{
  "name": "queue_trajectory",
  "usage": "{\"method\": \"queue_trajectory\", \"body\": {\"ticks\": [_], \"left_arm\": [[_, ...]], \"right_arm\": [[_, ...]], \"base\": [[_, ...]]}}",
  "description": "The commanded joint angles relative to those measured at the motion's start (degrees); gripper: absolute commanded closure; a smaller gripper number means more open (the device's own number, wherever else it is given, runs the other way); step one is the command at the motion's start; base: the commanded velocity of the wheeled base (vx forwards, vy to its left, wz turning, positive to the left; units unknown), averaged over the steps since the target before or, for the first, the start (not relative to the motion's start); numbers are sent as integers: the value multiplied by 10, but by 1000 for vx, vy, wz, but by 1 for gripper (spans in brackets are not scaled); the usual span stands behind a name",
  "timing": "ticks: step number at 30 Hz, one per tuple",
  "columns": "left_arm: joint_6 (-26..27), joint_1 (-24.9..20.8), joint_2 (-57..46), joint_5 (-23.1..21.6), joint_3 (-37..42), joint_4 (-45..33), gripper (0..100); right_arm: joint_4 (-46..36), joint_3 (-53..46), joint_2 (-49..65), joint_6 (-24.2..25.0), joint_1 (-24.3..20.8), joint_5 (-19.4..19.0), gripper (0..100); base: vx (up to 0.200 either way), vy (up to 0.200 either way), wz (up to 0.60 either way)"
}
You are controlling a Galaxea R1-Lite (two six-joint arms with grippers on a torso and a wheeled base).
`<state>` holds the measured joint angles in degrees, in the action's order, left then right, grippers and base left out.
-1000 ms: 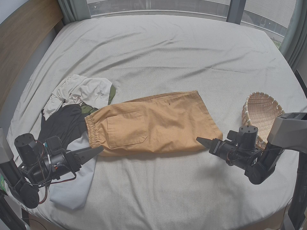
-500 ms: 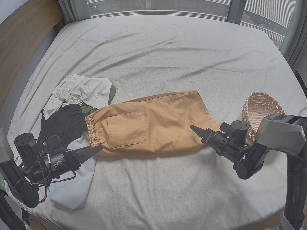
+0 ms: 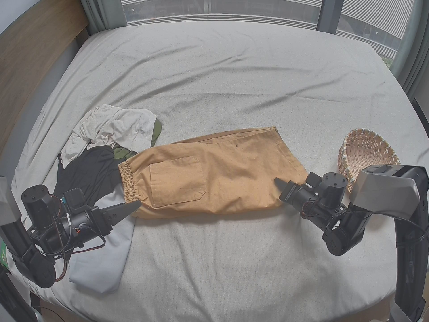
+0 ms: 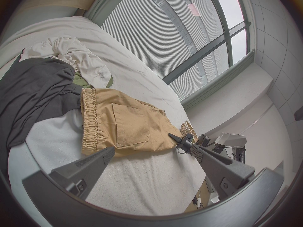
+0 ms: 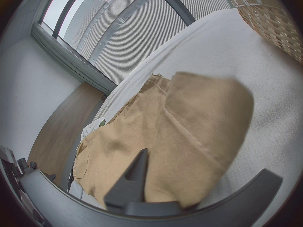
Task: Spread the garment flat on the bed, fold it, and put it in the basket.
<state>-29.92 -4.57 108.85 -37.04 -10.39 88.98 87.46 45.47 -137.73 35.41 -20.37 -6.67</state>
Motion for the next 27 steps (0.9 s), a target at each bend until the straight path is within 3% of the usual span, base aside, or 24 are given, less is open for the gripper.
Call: {"method": "queue_trajectory", "body": {"ticks": [1,13,27], "left_arm": [[-1,3,14,0,-3,1,0],[1,-2,63,8,-9,1,0],[2,-15,111,14,-30,1,0]], "right_arm": [[7,-24,19,-2,-3,1,100],[7,-181,139,-40,19,0,100],[7,-226,163,-60,56,-5,100]], "base": [[0,0,0],[0,0,0],[0,0,0]]}}
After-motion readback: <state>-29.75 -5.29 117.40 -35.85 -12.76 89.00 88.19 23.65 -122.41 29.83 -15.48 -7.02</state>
